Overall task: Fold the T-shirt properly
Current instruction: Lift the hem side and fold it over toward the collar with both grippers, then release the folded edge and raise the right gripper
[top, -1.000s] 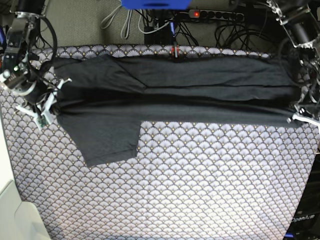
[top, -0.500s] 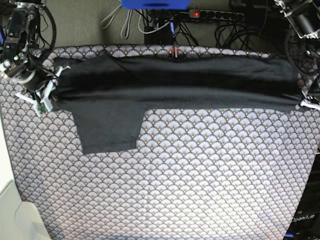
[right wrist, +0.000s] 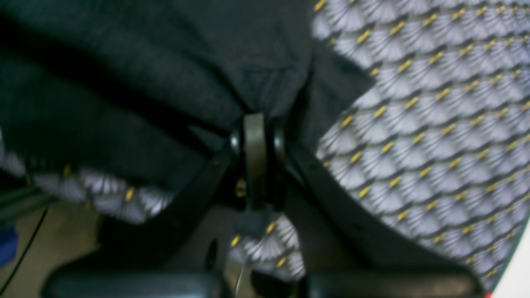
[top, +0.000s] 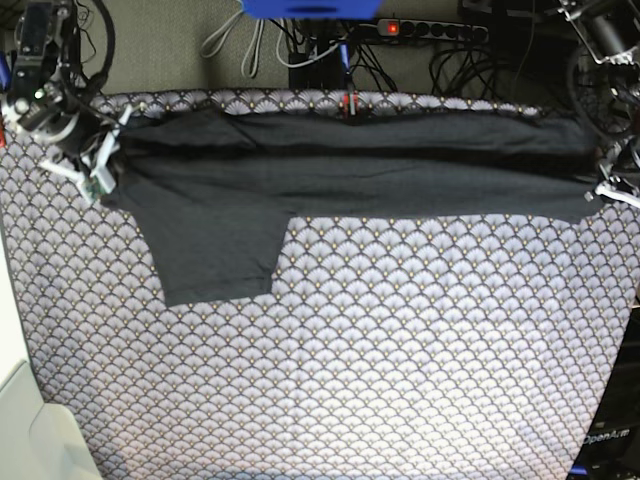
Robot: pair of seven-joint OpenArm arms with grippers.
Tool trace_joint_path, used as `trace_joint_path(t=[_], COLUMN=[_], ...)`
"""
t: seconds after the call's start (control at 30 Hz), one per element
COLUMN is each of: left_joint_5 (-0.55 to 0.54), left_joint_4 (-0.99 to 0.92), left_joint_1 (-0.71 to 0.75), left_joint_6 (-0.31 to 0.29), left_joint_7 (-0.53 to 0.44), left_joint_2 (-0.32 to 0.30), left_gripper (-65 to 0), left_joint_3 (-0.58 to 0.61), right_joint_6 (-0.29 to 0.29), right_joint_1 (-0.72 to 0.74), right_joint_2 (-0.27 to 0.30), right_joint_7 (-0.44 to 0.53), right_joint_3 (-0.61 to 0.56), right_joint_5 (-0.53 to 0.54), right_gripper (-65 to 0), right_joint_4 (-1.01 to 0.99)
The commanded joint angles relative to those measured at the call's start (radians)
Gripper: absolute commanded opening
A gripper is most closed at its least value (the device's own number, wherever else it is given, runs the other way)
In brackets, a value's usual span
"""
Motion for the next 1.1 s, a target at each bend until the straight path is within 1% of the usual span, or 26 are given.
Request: trace_joint_path(t=[0.0,0.27,0.5,0.67,0.73,0.77,0.83,0.9,0.97,1.07], left_joint_5=[-0.004,-0.004,-0.004,-0.004,-0.004,-0.004,-0.004,-0.004,-0.004,-0.004], left_joint_4=[0.015,0.013,0.013,0.013,0.013,0.013,0.013,0.013,0.013,0.013], left_joint_1=[-0.003,0.016,0.017,0.017,0.019,0.019,0.017,0.013,0.011,0.016], left_joint_6=[0.003,0.003,0.003,0.003,0.003,0.003,0.003,0.003,0.003,0.003], left_joint_7=[-0.014,-0.008,-0.008,-0.008,-0.006,-0.002,0.040,0.067,0.073,0.073], left_joint_2=[-0.028,-0.028,-0.025,-0.025,-0.025,-0.027,-0.031,-0.033,-0.033,-0.034], left_gripper=[-64.4,-63.2,-53.9,-49.8,-46.8,-45.1,-42.3,-41.7,-41.7,-41.7], left_joint_3=[-0.007,-0.007,-0.007,-0.005,-0.005,-0.005,-0.005,-0.005,-0.005,-0.005], right_joint_6=[-0.004,-0.004,-0.004,-0.004,-0.004,-0.004,-0.004,-0.004,-0.004,-0.004], right_joint_1=[0.005,0.002,-0.001,-0.001,-0.001,-0.003,-0.004,-0.020,-0.023,-0.023], right_joint_2=[0.016,0.016,0.016,0.016,0.016,0.016,0.023,0.039,0.042,0.046], right_joint_7=[0.019,0.015,0.012,0.009,0.009,0.009,0.009,0.009,0.009,0.009], right_joint_3=[0.001,0.008,0.009,0.005,0.003,0.003,0.003,0.001,0.006,0.014], right_joint_5=[0.009,0.010,0.005,0.005,0.005,0.005,0.005,0.010,0.012,0.010], right_gripper=[-64.0,-64.1,-64.0,-63.7,-61.1,-58.9,-53.4,-47.3,-42.6,-39.3], right_joint_4=[0.015,0.015,0.015,0.015,0.015,0.015,0.015,0.015,0.016,0.015])
